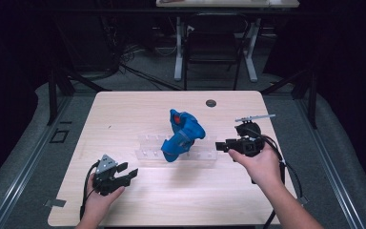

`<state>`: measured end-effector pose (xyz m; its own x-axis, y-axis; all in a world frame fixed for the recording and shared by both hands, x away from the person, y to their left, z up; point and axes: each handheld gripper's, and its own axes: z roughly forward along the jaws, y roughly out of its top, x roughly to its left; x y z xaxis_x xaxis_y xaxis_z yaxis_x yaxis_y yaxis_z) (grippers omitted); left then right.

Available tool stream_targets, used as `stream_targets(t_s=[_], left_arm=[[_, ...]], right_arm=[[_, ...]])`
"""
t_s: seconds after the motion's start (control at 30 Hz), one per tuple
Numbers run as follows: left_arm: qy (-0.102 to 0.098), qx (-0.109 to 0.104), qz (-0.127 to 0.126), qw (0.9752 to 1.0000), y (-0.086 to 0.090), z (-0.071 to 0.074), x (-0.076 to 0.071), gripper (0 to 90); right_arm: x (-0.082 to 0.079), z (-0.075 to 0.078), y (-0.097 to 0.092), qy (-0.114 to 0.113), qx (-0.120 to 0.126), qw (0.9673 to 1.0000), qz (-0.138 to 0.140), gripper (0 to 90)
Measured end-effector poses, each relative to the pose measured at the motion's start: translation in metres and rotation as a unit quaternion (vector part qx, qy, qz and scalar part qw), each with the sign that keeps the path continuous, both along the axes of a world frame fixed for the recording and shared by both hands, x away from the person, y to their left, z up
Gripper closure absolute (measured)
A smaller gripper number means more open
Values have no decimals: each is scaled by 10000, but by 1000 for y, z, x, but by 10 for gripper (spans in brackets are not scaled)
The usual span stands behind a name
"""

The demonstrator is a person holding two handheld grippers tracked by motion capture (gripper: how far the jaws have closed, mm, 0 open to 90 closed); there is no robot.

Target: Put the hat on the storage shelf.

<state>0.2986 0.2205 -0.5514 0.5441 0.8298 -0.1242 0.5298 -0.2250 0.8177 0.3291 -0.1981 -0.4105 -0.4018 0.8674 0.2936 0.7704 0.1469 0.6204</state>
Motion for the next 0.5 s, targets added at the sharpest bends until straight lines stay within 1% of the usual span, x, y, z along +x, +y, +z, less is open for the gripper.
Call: stream_targets(t_s=[0.03,0.07,0.1,0.13,0.17,0.23,0.27,0.3,0.33,0.43,0.47,0.5], left_arm=[[3,1,-12,10000,0,0,0,475],[-7,10,-22,10000,0,-1,0,475],[1,29,-28,10000,0,-1,0,476],[6,45,-37,10000,-1,-1,0,476],[7,67,-48,10000,-1,-2,-1,476],[-1,82,-58,9999,-2,-3,-1,476],[7,86,-66,9999,-2,-3,-1,475],[16,84,-74,9999,-2,-3,-1,476],[8,92,-84,9999,-4,-3,-2,476],[31,65,-183,9998,-9,-3,-3,476],[22,69,-209,9998,-12,-2,-3,477],[27,29,-269,9996,-17,-2,-2,478]], right_arm=[[-3,-2,0,-56,-140,9999,-2,509],[-6,-5,-1,-169,-167,9997,-16,503],[-9,-9,-2,-171,-145,9997,-7,502],[-11,-11,-3,-108,-151,9998,-1,502],[-14,-14,-3,-158,-227,9996,2,502],[-21,-20,-5,-359,-285,9989,35,502],[-25,-24,-5,-427,-381,9984,38,502],[-29,-29,-7,-576,-387,9976,30,502],[-33,-34,-7,-618,-425,9972,20,502],[-45,-50,-10,-867,-409,9954,-25,496],[-50,-56,-11,-975,-394,9944,-76,491],[-55,-63,-12,-1127,-421,9927,-130,489]])
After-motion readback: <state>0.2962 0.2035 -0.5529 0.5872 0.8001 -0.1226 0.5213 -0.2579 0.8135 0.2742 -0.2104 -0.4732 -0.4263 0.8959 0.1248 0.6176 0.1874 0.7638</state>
